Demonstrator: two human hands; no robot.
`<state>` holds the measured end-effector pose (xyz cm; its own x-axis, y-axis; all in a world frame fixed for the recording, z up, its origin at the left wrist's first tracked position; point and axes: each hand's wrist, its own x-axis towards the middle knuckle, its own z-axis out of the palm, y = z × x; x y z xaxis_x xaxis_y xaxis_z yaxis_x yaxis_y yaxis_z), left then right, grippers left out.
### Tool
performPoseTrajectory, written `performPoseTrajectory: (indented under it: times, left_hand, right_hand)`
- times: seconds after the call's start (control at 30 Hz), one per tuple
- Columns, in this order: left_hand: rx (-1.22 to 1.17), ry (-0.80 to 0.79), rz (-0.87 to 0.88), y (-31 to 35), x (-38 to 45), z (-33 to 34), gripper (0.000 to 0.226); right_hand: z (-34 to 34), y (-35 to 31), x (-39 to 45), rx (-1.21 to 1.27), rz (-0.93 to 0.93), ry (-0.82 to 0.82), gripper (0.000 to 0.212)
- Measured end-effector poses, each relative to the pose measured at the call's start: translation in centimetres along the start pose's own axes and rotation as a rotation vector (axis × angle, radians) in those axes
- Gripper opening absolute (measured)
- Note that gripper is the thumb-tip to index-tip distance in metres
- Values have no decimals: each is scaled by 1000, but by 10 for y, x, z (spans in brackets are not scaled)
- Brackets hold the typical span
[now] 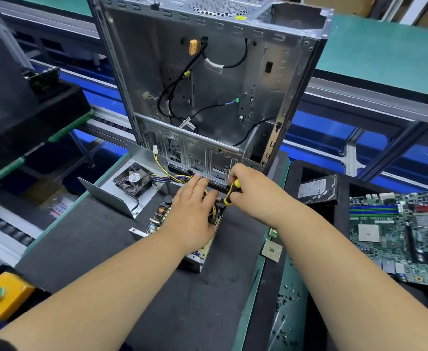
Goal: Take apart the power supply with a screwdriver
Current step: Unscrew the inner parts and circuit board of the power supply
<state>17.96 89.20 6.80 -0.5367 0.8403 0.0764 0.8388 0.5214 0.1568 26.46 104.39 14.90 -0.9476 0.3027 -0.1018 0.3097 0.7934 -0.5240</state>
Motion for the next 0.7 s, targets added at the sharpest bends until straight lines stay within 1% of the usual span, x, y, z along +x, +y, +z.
performPoseTrajectory:
  times: [0.07,0.2,0.27,0.37,0.53,0.7]
  left_hand:
    - [-6,3,-2,0,0,0,71]
    - [-3,9,-5,0,0,1,76]
    - [2,10,0,0,0,1,77]
    - [1,12,1,-1,0,2,73]
    - [-3,20,6,-1,1,3,72]
    - [1,19,0,-2,1,4,71]
  right_hand:
    - [3,0,-3,-61,-17,24,17]
    - [16,1,-7,-253,-33,134,35]
    - [19,2,-5,-251,-22,141,32]
    - [20,4,-4,-165,-19,157,20]
    - [19,3,-6,-65,-4,213,19]
    - [17,3,-6,-64,-24,191,12]
